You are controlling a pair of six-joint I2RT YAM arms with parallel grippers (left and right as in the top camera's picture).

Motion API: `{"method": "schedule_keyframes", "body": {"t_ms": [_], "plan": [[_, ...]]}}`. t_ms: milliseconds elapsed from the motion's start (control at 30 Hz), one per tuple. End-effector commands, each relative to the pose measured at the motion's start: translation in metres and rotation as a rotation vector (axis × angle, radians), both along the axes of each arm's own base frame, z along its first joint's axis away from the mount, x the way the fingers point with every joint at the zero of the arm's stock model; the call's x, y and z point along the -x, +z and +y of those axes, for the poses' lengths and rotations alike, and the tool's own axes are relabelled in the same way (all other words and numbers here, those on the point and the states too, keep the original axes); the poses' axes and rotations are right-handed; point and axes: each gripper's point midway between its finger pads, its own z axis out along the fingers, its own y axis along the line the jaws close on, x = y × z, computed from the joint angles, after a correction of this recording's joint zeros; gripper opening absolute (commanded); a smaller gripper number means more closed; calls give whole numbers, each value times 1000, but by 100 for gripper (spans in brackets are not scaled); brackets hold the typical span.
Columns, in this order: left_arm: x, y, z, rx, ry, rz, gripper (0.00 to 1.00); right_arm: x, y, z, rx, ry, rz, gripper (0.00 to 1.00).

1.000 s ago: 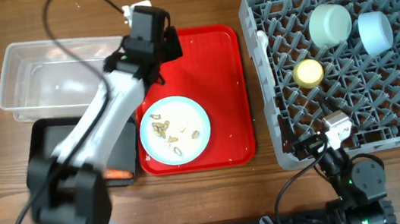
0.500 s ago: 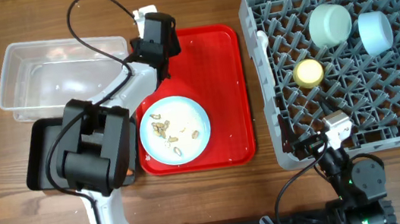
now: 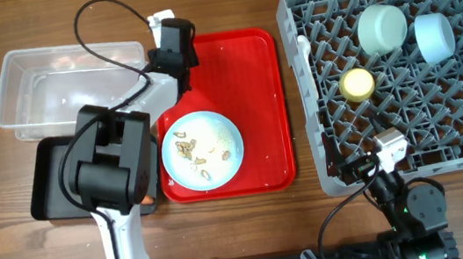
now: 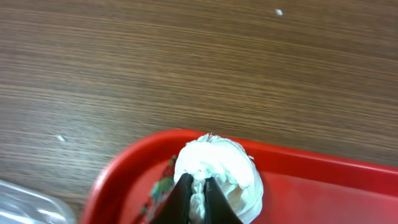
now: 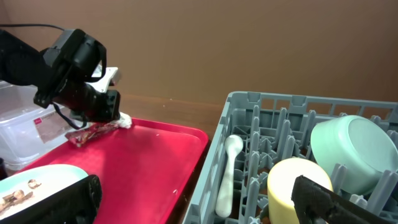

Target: Sort waste into correct bins and load items into the dishwasher rack

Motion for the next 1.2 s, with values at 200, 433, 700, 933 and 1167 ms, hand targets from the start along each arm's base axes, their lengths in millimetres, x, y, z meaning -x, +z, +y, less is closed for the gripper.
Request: {"method": "schedule_keyframes", "body": {"t_ms": [200, 433, 700, 933, 1167], "plan": [[61, 162, -49, 119, -83, -110, 4, -1, -1, -2, -13, -12, -1, 100], [128, 120, 84, 170, 370, 243, 4, -1, -1, -2, -13, -12, -1, 100], [100, 122, 85, 309, 288, 206, 82, -1, -1, -2, -13, -12, -1, 100], [86, 93, 16, -95, 3, 176, 70, -1, -1, -2, -13, -12, -1, 100], [75, -7, 25, -211, 43, 304, 68, -1, -1, -2, -13, -13, -1, 100]]}}
